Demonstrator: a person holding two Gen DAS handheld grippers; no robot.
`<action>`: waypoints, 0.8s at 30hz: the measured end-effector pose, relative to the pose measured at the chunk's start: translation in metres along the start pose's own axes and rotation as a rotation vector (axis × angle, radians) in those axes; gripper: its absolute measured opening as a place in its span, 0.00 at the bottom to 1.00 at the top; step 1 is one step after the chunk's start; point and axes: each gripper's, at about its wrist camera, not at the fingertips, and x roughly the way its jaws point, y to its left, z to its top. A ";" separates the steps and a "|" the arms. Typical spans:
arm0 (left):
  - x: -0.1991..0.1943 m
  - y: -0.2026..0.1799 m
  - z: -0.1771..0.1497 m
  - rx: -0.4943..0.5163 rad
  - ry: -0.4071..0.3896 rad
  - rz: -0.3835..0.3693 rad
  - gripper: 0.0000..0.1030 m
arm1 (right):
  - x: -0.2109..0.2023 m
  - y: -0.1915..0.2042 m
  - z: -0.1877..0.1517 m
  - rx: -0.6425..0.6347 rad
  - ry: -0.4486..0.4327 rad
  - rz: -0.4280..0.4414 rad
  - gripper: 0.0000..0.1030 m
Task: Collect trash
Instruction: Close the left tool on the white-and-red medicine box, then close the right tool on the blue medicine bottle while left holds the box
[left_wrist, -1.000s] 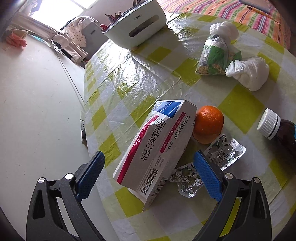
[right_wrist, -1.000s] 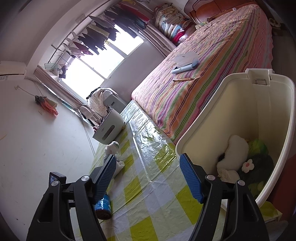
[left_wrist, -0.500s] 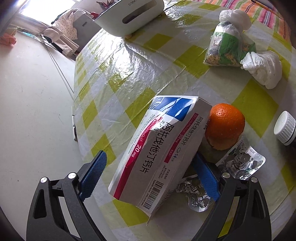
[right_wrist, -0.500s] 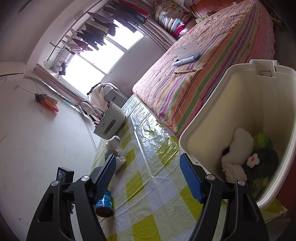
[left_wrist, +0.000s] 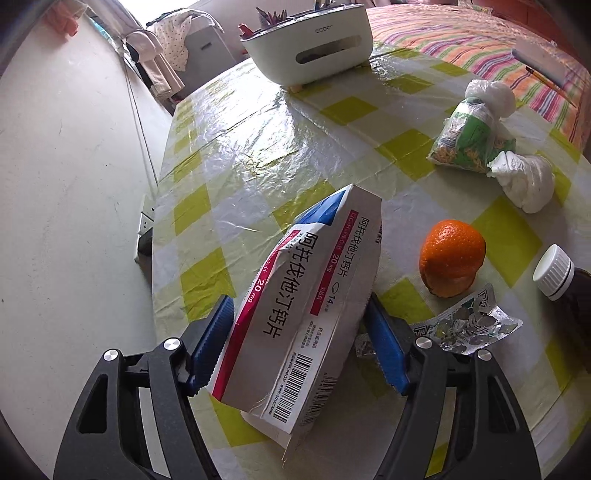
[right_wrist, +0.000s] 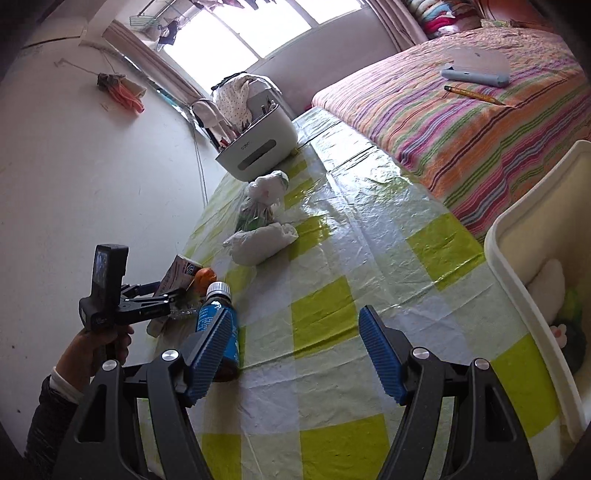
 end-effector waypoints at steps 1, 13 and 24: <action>-0.003 0.002 -0.003 -0.020 -0.010 -0.008 0.67 | 0.009 0.009 -0.001 -0.037 0.033 0.003 0.67; -0.051 0.032 -0.042 -0.323 -0.175 -0.086 0.64 | 0.088 0.082 0.012 -0.352 0.203 -0.036 0.67; -0.105 0.020 -0.074 -0.505 -0.324 -0.147 0.64 | 0.116 0.108 -0.002 -0.448 0.294 -0.007 0.61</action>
